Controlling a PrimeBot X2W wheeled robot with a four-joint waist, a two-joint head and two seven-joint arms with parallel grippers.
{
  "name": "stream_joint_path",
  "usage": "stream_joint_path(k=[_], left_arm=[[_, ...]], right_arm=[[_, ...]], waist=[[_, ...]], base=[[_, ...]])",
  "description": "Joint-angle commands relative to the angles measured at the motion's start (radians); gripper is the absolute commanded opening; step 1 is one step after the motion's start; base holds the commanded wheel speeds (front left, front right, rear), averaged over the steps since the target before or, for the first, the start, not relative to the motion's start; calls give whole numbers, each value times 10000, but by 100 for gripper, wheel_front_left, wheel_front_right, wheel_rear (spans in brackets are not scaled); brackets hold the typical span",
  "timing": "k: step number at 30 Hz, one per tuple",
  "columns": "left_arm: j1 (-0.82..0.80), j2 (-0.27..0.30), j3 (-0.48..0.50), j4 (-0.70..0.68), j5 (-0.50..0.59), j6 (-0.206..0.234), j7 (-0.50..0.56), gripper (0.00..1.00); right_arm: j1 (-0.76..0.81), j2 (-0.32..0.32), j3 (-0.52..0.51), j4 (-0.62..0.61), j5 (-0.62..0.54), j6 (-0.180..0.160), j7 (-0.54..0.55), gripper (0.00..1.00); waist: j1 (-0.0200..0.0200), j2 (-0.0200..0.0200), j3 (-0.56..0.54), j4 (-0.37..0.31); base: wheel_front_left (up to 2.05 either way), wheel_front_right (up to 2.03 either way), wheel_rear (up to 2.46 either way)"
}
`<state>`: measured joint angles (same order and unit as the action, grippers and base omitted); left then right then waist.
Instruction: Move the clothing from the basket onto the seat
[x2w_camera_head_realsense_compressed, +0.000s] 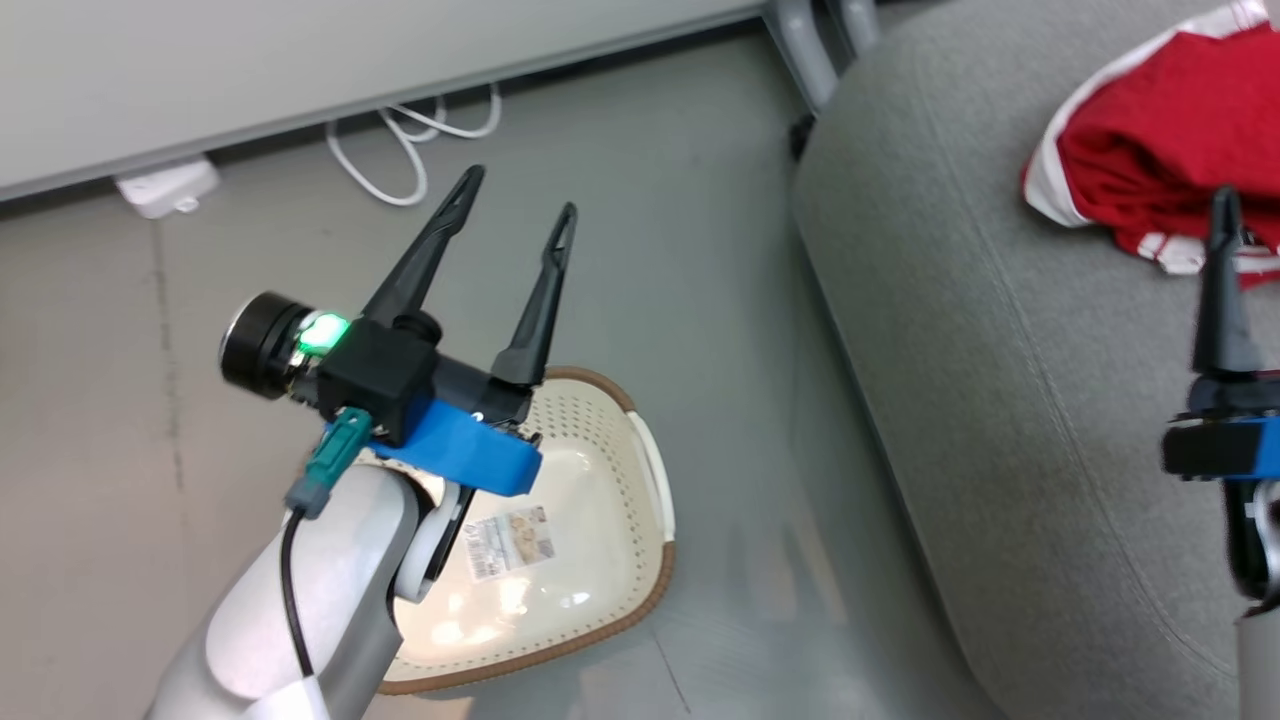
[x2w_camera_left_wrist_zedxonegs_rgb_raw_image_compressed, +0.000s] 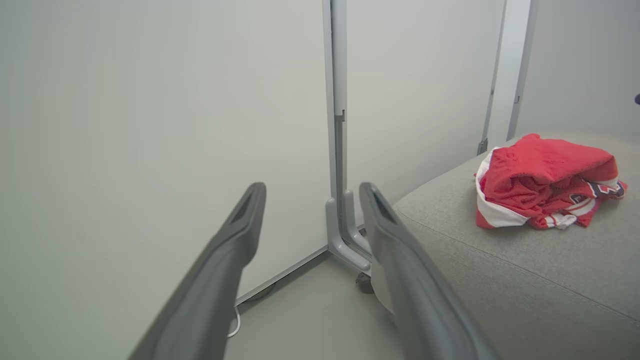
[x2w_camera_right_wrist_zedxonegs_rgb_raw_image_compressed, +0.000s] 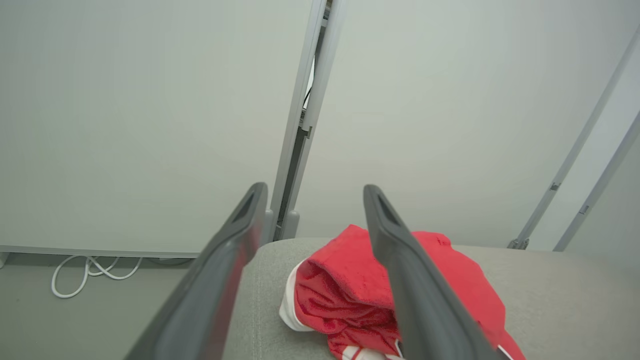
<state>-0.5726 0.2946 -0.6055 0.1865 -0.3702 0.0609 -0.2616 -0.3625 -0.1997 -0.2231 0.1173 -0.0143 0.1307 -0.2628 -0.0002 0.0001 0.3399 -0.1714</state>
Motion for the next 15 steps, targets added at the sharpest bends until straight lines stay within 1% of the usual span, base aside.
stream_joint_path(k=[1,8,11,15], left_arm=[[207,-54,147,-38,76,16,-45,100],[1343,-421,1792,-123,505,-77,-44,100],[1833,-642,2447,-85,663,-171,-45,100],[2472,-935,3213,-15,897,-414,-37,100]], right_arm=[[151,37,104,-49,92,1,-30,100],[258,322,1240,4,210,1,-30,100],[375,455,1653,79,250,1,-30,100],[608,609,2013,166,297,1,-30,100]], waist=[[2,-1,-436,451],[2,-1,-1122,1254],[2,-1,-1433,1574],[2,-1,-1837,1941]], base=[[0,0,0],[0,0,0],[0,0,0],[0,0,0]])
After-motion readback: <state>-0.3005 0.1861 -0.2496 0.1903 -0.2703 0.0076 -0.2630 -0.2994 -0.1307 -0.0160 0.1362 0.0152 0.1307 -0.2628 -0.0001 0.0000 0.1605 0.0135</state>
